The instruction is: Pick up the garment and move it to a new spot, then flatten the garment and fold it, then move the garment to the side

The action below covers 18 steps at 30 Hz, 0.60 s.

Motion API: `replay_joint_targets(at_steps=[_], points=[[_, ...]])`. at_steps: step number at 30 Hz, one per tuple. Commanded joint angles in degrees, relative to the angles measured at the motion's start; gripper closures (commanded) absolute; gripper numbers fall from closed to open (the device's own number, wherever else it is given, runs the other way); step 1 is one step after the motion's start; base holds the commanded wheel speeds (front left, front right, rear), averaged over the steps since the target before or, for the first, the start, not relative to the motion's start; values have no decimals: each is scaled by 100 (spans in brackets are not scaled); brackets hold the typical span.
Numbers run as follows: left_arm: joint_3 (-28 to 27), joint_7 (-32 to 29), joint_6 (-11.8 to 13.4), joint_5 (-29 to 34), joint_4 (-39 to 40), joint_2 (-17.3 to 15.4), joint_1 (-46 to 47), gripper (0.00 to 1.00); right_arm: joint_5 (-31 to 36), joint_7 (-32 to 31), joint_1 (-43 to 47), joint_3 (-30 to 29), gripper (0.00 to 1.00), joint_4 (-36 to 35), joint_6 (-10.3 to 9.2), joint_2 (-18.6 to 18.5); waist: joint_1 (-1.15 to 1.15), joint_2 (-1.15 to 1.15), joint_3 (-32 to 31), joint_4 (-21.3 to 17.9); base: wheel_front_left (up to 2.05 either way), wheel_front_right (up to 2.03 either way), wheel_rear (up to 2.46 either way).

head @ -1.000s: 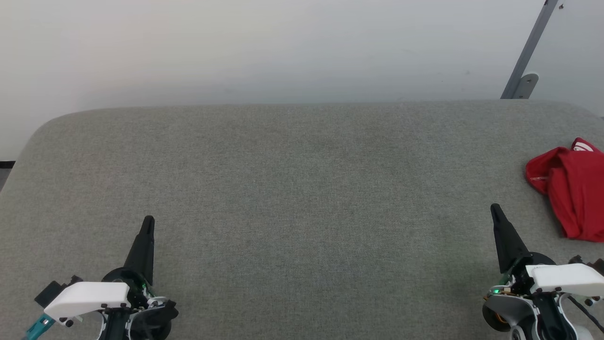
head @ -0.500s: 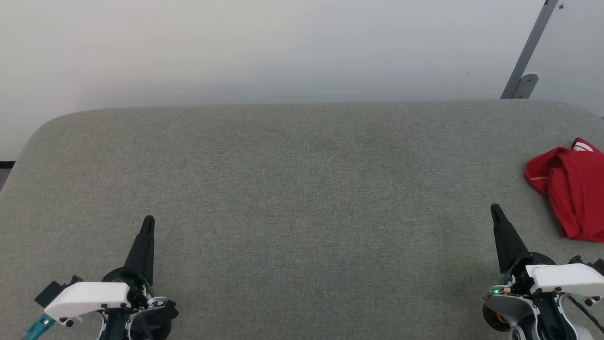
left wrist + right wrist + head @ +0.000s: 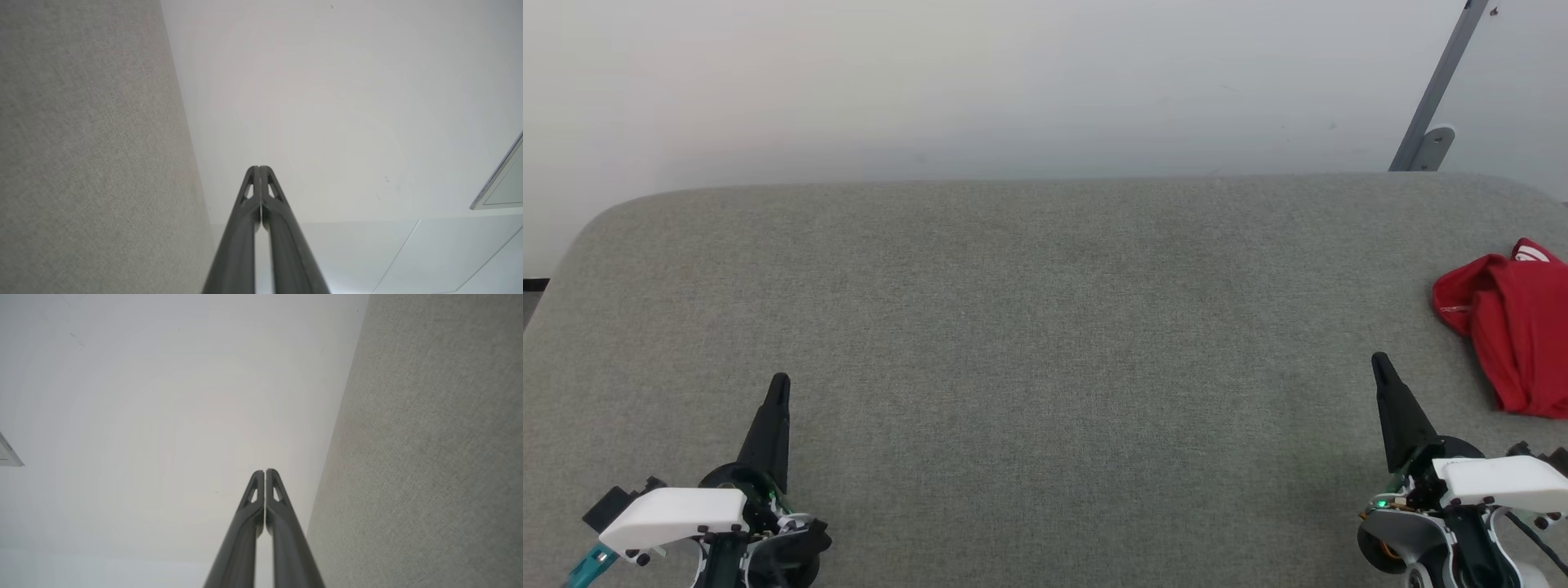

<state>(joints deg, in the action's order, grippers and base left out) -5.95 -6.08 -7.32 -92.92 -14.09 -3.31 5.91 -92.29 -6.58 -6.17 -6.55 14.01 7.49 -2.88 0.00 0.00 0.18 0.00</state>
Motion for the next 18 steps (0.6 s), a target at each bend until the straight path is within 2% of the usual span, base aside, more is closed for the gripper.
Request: replay_joint_targets(at_steps=[1,18], points=[[-21,-29,-30,20,-1,13,70,100,-22,-15,-25,4,100,10,1,9,0,0,0,0,0,0,0],[-32,-29,-30,28,-1,22,72,100,-23,-13,-25,4,100,10,1,9,0,0,0,0,0,0,0]])
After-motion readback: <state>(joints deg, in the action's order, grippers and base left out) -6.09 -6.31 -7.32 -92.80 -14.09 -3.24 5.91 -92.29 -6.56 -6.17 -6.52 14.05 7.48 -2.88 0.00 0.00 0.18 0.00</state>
